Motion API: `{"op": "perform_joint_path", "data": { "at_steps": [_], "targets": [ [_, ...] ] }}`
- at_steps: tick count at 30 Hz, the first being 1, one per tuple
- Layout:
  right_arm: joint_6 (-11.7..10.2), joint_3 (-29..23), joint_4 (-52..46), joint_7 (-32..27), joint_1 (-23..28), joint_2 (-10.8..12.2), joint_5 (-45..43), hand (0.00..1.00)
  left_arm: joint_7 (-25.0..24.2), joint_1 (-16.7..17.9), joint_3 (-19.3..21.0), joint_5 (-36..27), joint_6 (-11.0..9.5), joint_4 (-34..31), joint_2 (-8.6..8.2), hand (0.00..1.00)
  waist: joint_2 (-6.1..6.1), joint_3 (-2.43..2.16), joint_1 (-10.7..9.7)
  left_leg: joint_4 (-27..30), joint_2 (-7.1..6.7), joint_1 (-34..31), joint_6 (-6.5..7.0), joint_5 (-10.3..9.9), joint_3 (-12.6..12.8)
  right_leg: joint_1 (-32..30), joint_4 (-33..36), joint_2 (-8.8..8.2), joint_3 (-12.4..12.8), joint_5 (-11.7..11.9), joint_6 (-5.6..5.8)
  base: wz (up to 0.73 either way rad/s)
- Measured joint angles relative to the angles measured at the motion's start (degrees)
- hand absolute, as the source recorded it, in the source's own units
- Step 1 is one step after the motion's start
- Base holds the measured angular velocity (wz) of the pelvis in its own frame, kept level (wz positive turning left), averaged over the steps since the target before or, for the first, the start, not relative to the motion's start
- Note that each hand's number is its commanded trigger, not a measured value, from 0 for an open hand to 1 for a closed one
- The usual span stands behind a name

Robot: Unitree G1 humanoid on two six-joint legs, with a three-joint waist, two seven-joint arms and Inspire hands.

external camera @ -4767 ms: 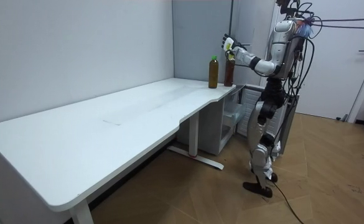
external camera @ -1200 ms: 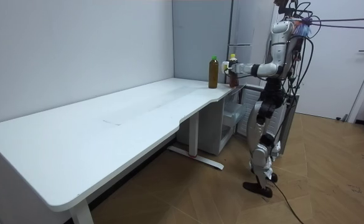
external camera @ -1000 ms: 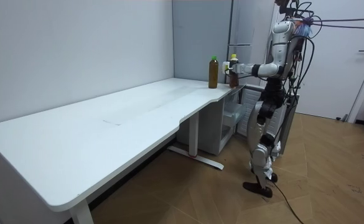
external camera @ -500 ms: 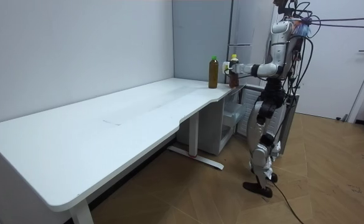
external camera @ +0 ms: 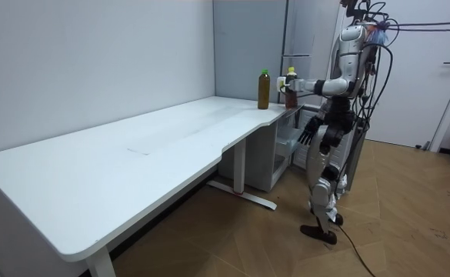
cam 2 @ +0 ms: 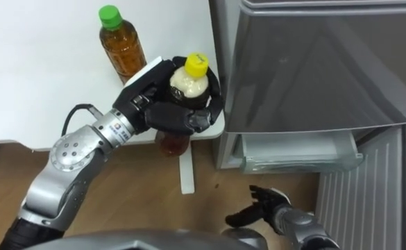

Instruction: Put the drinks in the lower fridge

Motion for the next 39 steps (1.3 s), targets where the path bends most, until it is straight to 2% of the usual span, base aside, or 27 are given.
{"op": "perform_joint_path", "data": {
  "at_steps": [5, 7, 12, 17, 19, 21, 23, 30, 39],
  "targets": [
    [0.9, 1.4, -6.2, 3.8, 0.1, 0.8, -1.5, 0.0, -0.4, 0.0, -0.1, -0.4, 0.0, 0.0, -0.05, 1.0, 0.03, 0.03, 0.9, 0.1, -0.09, -0.1, 0.01, 0.0, -0.4, -0.1, 0.4, -0.15, -0.7, 0.0, 0.01, 0.04],
    [0.9, 2.5, -9.2, 5.8, 0.1, 0.9, -1.4, 0.0, -0.2, 0.0, -0.2, -3.5, 0.0, 0.0, -0.08, 1.0, 0.0, 0.04, 1.0, 0.2, -0.21, 0.0, 0.03, 0.0, -0.8, 0.1, 0.4, -0.66, -1.5, 0.0, 0.02, 0.09],
    [1.5, 3.2, -13.0, 10.0, 0.2, 1.1, -1.3, 0.0, -0.3, 0.0, -0.2, -9.2, 0.0, 0.5, -0.14, 1.0, -0.17, 0.21, 1.8, 0.6, -0.28, -0.3, 0.03, 0.0, -1.5, 0.3, 0.6, -0.69, -2.1, 0.0, 0.03, 0.09],
    [3.1, 4.5, -17.2, 12.4, 0.2, 1.1, -1.3, 0.0, -0.4, 0.2, -0.2, -11.6, 0.5, 4.4, -0.18, 1.0, -0.34, 0.34, 2.0, 1.2, -0.27, -1.5, 0.0, 0.0, -2.0, 0.0, 0.6, -0.67, -3.3, 0.0, 0.04, 0.07],
    [3.8, 4.8, -18.8, 14.2, 0.2, 1.0, -1.2, 0.0, -0.6, 0.6, -0.2, -14.5, 1.6, 4.9, -0.04, 1.0, -0.37, 0.35, 2.0, 1.2, -0.28, -1.7, 0.0, 0.0, -1.9, -0.2, 0.6, -0.69, -3.4, 0.0, 0.04, 0.02],
    [4.9, 4.8, -20.1, 15.6, 0.3, 1.0, -1.3, 0.0, -1.0, 1.0, -0.1, -16.7, 1.7, 5.0, -0.04, 1.0, -0.38, 0.35, 2.2, 1.2, -0.26, -1.6, 0.0, 0.0, -1.7, -0.2, 0.8, -0.7, -3.3, 0.0, 0.05, 0.0],
    [4.9, 4.7, -20.9, 16.5, 0.2, 1.0, -1.3, 0.0, -1.9, 1.1, -0.1, -18.2, 1.7, 5.6, -0.05, 1.0, -0.48, 0.33, 2.6, 1.2, -0.26, -1.5, 0.01, 0.0, -1.6, -0.2, 0.9, -0.72, -3.3, 0.0, 0.05, 0.0],
    [5.6, 4.7, -21.5, 19.5, 0.2, 0.9, -0.9, 0.0, -2.6, 1.3, 0.0, -18.6, 1.8, 9.8, 0.18, 1.0, -1.14, 0.32, 3.5, 1.2, -0.24, -1.0, 0.02, 0.0, -1.9, 0.1, 1.6, -0.72, -3.4, -0.1, 0.21, 0.0],
    [5.9, 4.7, -24.2, 22.9, 0.3, 0.6, -0.2, 0.0, -2.6, 3.7, 0.6, -18.6, 1.8, 10.1, 0.49, 1.0, -1.7, -0.01, 3.7, 1.2, -0.24, -0.8, 0.02, 0.0, -1.9, 0.2, 1.6, -0.7, -3.2, -0.1, 0.21, 0.0]
  ]
}}
